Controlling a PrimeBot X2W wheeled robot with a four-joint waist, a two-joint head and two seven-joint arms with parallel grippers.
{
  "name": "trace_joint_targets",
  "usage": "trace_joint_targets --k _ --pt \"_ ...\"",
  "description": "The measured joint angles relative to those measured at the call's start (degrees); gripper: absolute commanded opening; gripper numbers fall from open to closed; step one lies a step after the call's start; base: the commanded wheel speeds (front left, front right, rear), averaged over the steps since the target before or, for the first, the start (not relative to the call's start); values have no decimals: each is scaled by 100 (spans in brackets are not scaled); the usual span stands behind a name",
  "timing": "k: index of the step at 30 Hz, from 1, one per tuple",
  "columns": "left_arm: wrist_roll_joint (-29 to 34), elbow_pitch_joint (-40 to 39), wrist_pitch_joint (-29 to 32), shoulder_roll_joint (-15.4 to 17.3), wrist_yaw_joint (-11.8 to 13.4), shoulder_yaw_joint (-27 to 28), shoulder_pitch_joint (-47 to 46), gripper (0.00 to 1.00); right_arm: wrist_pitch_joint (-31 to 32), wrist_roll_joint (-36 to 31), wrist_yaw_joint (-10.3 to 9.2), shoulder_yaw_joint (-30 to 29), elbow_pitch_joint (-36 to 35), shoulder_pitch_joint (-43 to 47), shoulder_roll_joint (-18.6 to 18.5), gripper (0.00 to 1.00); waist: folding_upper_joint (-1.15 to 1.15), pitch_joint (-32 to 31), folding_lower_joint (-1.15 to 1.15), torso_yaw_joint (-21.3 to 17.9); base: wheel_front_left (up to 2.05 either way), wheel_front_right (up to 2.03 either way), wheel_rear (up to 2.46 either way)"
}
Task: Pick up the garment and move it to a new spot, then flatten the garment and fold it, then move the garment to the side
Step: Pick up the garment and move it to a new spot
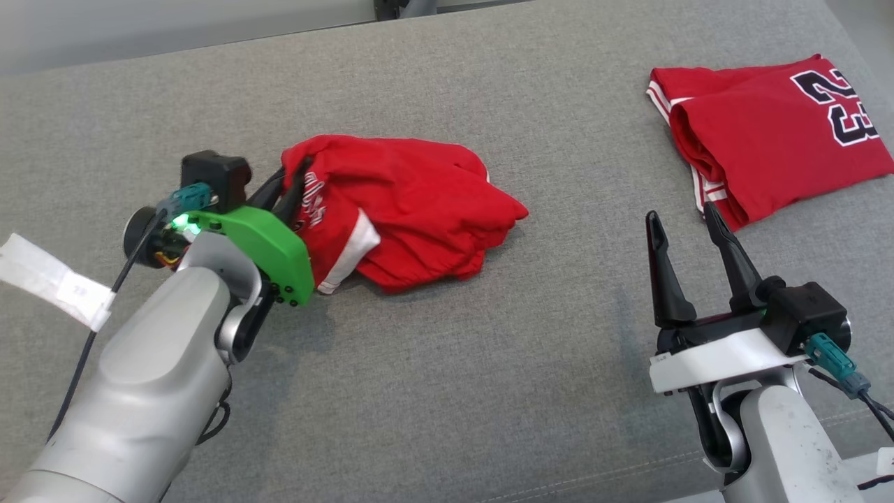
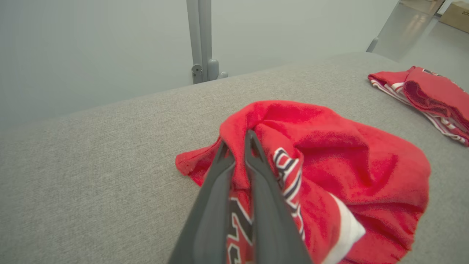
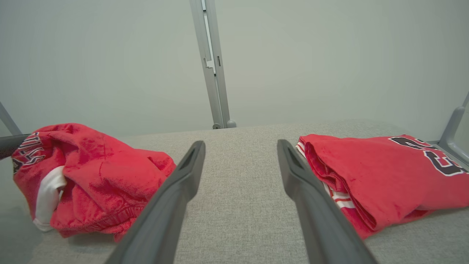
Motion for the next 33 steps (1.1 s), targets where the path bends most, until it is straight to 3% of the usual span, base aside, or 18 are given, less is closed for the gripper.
trace_joint_targets --k 11,12,13,14,22,33 --pt "-85 2002 -677 -316 -160 160 -48 2 0 -23 0 20 -1 -43 0 100 0 228 0 -254 0 0 0" --pt "-92 2087 -713 -361 -193 168 -74 34 0 -24 0 14 5 -43 1 100 0 221 0 -254 0 0 0" --pt "-92 2161 -766 -402 -221 179 -97 60 0 -35 0 5 11 -43 1 100 0 208 0 -249 0 0 0" --pt "-92 2221 -804 -437 -252 189 -116 99 0 -51 0 0 20 -43 0 100 0 190 0 -241 0 0 0" --pt "-46 2349 -950 -526 -385 344 -92 100 1 -86 0 -46 87 32 1 100 0 -52 0 -128 0 0 0" --pt "646 637 -959 -453 -96 1675 1112 100 1 -126 0 -74 137 270 2 100 0 -525 0 123 0 0 0"
